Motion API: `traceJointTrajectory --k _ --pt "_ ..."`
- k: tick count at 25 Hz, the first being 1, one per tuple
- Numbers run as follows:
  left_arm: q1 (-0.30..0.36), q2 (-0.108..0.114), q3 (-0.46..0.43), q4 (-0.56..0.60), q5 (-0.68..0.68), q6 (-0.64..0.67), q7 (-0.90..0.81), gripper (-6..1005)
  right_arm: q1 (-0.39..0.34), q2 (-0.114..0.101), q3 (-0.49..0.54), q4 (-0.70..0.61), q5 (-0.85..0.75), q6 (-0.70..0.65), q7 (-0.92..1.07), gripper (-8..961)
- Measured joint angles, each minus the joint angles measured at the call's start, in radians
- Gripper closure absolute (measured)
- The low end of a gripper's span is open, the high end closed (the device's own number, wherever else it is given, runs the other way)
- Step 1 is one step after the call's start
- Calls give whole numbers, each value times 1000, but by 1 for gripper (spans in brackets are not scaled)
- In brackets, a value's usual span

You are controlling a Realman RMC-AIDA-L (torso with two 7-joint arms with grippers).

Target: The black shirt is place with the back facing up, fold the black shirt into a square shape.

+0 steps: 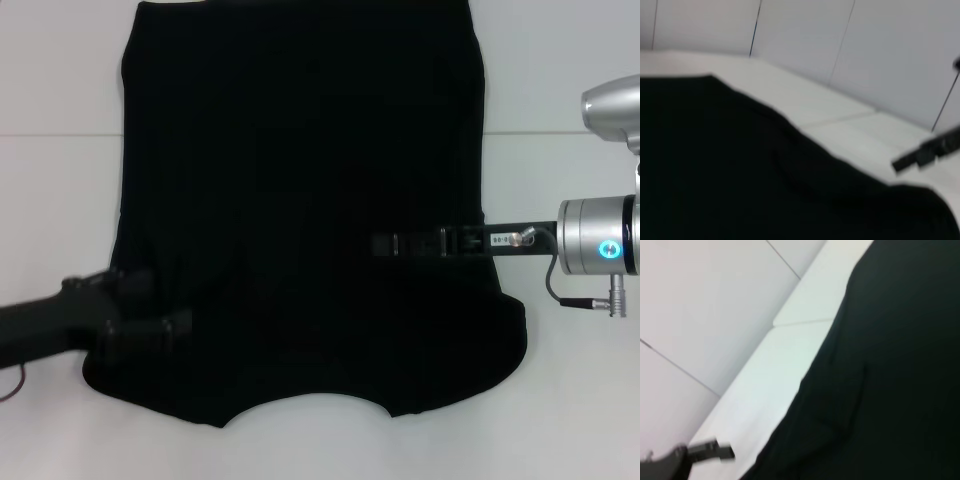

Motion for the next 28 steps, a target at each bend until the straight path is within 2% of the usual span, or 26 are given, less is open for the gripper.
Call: traceJointTrajectory --k 6,16,23,28 --pt "17 0 -42 35 94 -14 -7 64 8 21 1 9 42 91 -48 366" --pt "69 1 -76 91 114 -65 47 64 16 31 1 9 45 133 -50 393" --pt "69 -12 -64 79 162 -133 82 65 17 34 1 6 57 141 -50 400" --pt "66 -13 -62 66 163 -145 94 89 15 33 1 2 72 140 -50 400"
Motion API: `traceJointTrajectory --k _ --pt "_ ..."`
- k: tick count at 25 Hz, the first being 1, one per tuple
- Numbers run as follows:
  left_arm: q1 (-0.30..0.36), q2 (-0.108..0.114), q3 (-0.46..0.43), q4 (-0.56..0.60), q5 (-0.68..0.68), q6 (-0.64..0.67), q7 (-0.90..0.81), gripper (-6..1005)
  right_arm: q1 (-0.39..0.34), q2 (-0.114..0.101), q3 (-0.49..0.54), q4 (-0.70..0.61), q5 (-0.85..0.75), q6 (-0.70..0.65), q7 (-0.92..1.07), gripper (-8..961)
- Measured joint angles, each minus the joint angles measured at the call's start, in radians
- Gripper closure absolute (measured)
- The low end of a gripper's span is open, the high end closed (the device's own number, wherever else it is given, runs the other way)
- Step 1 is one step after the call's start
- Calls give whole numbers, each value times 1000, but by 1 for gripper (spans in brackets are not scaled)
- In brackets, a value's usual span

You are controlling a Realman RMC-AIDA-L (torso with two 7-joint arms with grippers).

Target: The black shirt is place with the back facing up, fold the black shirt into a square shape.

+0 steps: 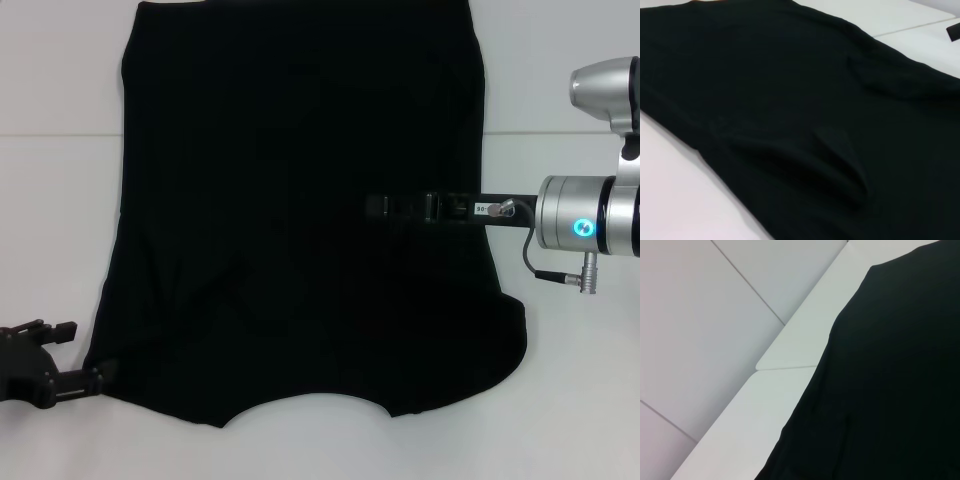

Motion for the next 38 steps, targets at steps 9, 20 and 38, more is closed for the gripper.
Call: traceJointTrajectory --k 9,20,38 --pt "-12 0 31 -23 14 -60 -6 161 0 -2 0 -1 1 0 0 400" --pt "-16 0 32 -23 13 -56 -7 642 -5 -5 0 -1 9 -5 0 400" --pt "-20 0 26 -18 4 -1 -30 975 -205 -101 -3 -16 -2 -145 -77 398"
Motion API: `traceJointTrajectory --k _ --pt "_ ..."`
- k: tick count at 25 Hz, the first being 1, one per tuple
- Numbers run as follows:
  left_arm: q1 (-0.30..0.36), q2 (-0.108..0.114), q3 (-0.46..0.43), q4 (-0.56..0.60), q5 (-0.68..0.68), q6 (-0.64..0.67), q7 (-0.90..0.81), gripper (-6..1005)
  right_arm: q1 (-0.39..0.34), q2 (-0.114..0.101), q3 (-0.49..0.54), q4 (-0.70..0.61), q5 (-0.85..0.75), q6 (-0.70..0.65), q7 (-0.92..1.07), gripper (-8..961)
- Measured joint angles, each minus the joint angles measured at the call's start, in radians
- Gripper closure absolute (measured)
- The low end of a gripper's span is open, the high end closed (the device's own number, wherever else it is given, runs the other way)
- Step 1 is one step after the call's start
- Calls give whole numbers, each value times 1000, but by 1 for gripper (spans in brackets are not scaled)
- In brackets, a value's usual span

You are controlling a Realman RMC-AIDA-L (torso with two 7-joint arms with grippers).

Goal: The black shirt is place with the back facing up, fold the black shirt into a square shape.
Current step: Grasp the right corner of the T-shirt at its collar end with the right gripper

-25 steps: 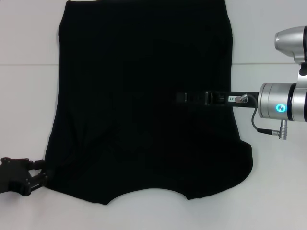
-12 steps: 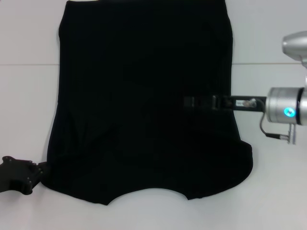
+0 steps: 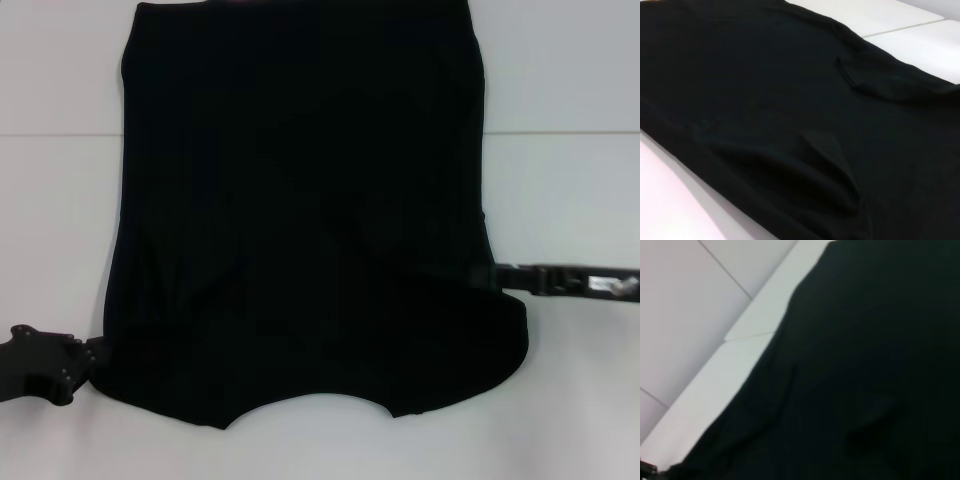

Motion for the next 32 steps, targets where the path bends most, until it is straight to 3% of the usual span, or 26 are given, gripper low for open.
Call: traceJointTrajectory --k 7,26,32 --pt "-4 1 0 -1 0 -1 -2 975 -44 -16 1 -1 -5 -5 -2 399" --pt "-8 5 -2 -3 1 -5 -12 974 -46 -17 31 6 -38 41 -30 398" --pt "-14 4 -2 -3 1 -12 -13 975 -39 -4 32 8 -89 38 -21 401"
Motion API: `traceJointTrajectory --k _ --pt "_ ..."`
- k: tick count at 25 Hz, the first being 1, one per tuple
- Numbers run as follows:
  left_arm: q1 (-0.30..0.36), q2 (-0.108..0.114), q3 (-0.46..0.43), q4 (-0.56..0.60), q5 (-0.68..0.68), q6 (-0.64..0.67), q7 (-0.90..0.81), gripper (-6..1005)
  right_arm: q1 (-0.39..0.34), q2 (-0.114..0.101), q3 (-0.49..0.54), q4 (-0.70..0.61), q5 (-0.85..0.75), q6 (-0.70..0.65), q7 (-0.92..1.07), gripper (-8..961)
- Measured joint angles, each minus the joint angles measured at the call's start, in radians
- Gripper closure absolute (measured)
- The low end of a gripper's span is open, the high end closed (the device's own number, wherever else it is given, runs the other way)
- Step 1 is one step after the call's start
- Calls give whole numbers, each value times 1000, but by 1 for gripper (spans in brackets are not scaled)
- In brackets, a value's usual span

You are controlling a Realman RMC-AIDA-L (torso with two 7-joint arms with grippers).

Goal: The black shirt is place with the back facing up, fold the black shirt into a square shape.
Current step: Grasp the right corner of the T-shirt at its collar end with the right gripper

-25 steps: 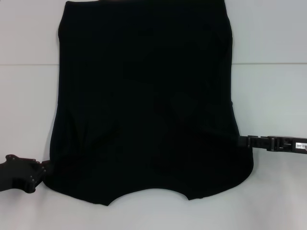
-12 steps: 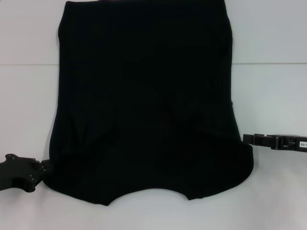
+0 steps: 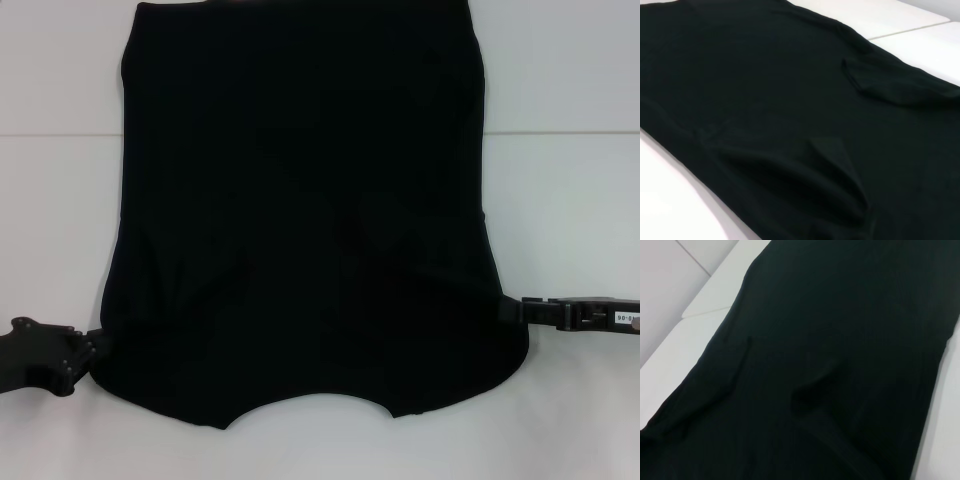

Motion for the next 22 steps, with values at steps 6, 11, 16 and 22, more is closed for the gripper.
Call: traceJointTrajectory --k 6,11,16,22 --pt "-3 -1 0 -1 -1 0 0 975 0 2 1 2 0 -8 2 404" --pt "-4 0 0 -1 -1 -1 0 974 -4 6 5 2 0 14 2 546" --pt "-4 -1 -1 -1 -1 -3 0 975 -5 14 7 2 2 25 -7 746" --pt "-7 -4 -10 0 -2 -3 -13 975 -25 15 9 -8 6 13 -13 916"
